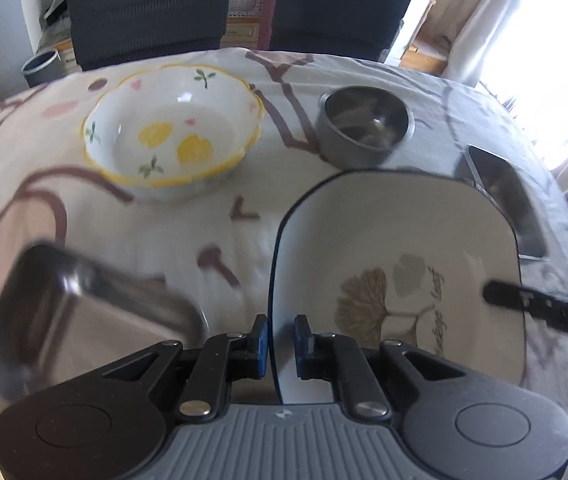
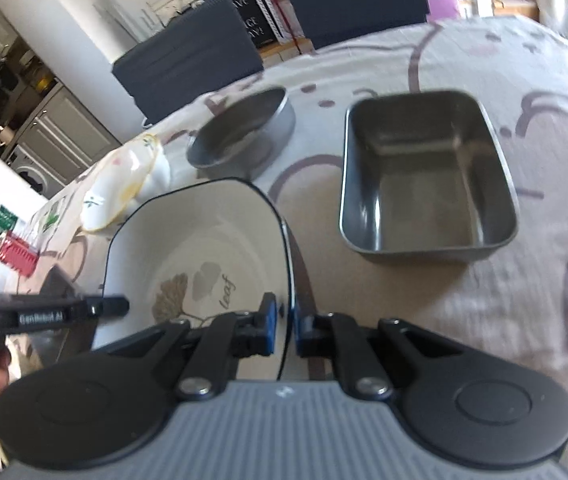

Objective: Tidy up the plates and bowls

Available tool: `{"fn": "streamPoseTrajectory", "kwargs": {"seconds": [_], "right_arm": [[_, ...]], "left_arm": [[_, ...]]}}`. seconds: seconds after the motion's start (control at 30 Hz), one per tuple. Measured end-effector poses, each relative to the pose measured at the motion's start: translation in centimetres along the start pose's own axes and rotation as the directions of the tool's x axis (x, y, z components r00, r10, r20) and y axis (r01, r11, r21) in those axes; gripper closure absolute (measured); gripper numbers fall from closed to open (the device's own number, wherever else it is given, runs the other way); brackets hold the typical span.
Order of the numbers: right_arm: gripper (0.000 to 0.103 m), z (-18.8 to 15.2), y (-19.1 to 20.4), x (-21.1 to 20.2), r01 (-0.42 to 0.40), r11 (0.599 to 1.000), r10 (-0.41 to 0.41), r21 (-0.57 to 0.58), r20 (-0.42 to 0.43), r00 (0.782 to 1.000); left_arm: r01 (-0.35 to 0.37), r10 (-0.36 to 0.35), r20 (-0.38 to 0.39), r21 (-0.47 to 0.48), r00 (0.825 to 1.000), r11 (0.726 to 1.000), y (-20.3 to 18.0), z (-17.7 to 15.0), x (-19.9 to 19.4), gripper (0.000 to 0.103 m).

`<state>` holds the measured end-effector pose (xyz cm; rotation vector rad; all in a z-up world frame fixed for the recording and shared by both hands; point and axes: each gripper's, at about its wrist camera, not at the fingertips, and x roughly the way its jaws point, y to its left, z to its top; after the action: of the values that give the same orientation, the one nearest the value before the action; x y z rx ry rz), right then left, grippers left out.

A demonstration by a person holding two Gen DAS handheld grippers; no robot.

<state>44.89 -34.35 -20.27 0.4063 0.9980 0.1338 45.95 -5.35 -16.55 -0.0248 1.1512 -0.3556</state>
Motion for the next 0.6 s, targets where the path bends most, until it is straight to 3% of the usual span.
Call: {"fn": "streamPoseTrajectory", "kwargs": {"seconds": [0.27,0.6], "right_arm": [[0.092,-2.0,-1.2,-4.9,-0.005,0.998,0.003,-0.058,-0.029,1.000],[0.091,-5.7,-3.7,-9.1,0.012,0.999,-0.014,-0.037,-0.064,0.998]], "left_arm": [[0.082,-0.083,-0.016,-0.060,0.996,0.995,-2.0,-4.5,-2.7,0.090],[0.147,-0.149,-0.020,-0.090,0.989,0.985,-4.8,-8.9,-4.2,0.090]]}}
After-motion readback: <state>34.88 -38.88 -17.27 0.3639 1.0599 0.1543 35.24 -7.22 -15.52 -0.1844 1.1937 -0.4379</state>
